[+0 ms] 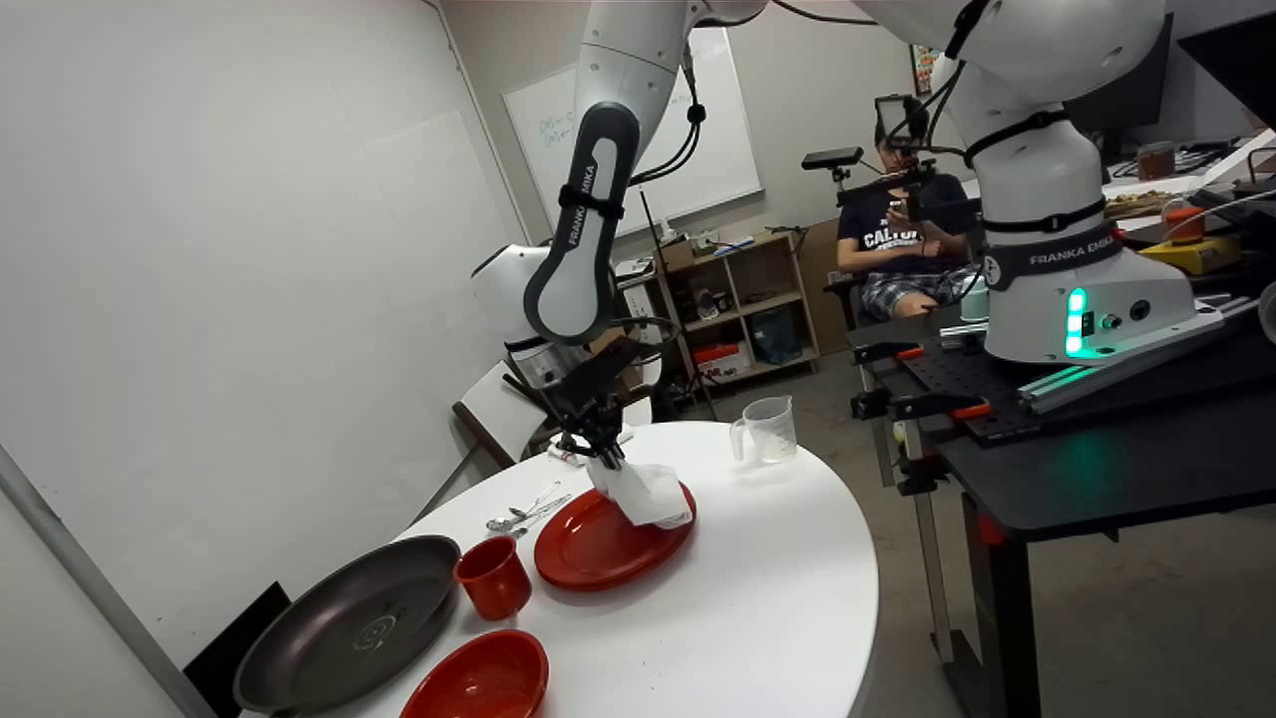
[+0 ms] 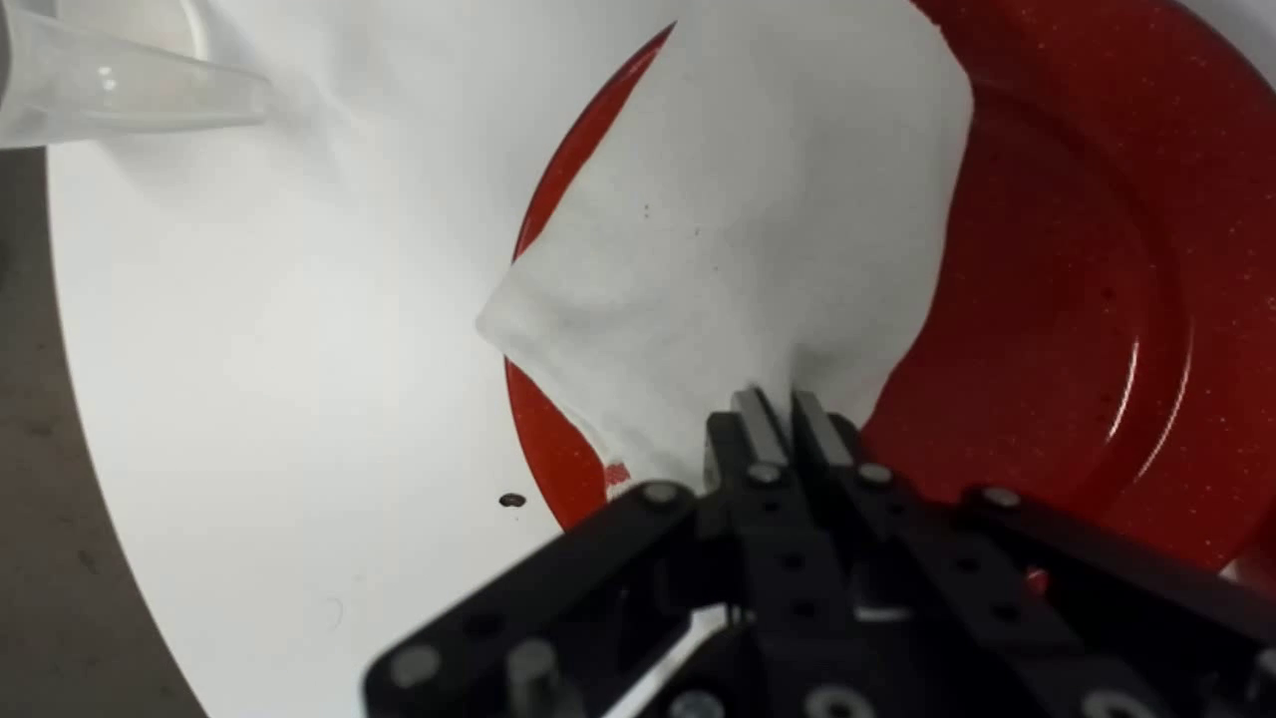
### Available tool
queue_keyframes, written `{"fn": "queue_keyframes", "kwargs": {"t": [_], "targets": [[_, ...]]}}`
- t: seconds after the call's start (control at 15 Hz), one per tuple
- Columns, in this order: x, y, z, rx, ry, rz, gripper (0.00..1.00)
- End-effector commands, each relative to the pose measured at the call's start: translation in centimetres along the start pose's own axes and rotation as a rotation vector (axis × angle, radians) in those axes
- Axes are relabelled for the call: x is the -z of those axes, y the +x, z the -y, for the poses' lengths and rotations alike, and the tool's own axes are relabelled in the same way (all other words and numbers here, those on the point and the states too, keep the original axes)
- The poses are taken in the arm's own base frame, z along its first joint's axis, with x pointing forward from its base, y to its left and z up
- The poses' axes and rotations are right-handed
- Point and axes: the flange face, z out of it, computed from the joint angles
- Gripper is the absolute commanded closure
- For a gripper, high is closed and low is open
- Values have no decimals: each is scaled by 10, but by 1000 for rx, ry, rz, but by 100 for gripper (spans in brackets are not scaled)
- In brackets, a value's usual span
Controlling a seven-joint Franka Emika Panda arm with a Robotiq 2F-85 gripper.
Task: Use the white towel on the left to wipe the red plate, place the towel back on the left side of the table
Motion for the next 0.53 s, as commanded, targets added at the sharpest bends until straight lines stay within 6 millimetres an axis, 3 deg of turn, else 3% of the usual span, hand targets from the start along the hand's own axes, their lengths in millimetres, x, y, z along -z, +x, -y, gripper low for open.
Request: {"fn": "queue_keyframes", "kwargs": {"t": [0.0, 0.47], "targets": [[-17, 10, 7, -27, 64, -41, 98], [-49, 15, 7, -66, 92, -61, 98]]}}
